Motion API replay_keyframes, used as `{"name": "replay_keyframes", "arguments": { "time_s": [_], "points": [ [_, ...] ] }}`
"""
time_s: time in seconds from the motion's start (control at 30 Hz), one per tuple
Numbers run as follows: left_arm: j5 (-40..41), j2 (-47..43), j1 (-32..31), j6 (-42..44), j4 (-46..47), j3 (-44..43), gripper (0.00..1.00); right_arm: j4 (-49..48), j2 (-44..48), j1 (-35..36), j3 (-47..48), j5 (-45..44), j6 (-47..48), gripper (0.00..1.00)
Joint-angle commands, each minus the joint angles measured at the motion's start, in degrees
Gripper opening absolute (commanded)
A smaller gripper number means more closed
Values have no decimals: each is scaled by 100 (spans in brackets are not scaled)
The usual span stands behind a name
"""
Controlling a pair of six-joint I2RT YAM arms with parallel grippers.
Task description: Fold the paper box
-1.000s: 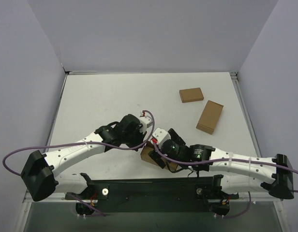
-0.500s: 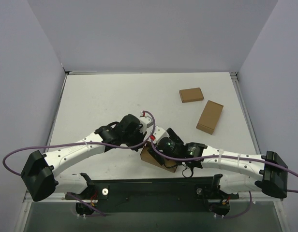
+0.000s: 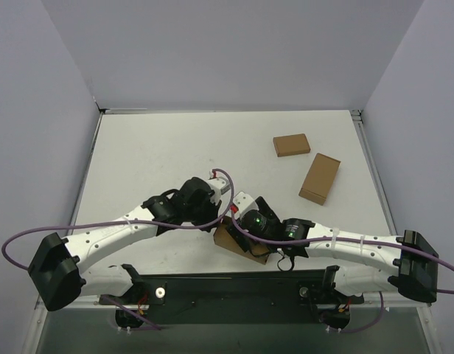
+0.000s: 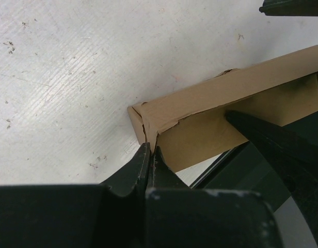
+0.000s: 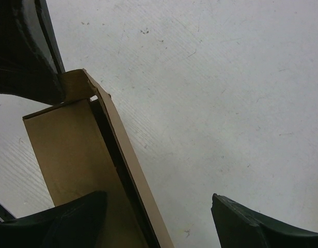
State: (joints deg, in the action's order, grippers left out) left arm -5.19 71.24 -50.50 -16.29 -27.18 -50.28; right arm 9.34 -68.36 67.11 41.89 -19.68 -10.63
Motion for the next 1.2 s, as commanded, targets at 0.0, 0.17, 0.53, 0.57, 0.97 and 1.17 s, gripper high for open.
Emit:
{"name": "replay_keyframes", "arguments": {
  "time_s": [0.0, 0.17, 0.53, 0.57, 0.97, 1.17],
  "points": [
    [-202, -268, -39, -628, 730, 272, 0, 437, -28, -31, -76, -71, -88, 85],
    [-105, -418, -48, -884, 1013, 528, 0, 437, -81, -31, -76, -27, -106, 85],
    [-61, -734, -4, -1086, 1004, 450, 0, 393, -64, -49, -163, -44, -150, 84],
    [-70, -752, 5, -1078, 978, 362, 0, 393, -81, -58, -172, -36, -150, 84],
    [88, -717, 14, -876, 785, 493, 0, 375, -108, -84, -199, -9, -193, 85],
    [317, -735, 14, -656, 714, 493, 0, 375, -55, -102, -216, 17, -193, 85]
  ]
}}
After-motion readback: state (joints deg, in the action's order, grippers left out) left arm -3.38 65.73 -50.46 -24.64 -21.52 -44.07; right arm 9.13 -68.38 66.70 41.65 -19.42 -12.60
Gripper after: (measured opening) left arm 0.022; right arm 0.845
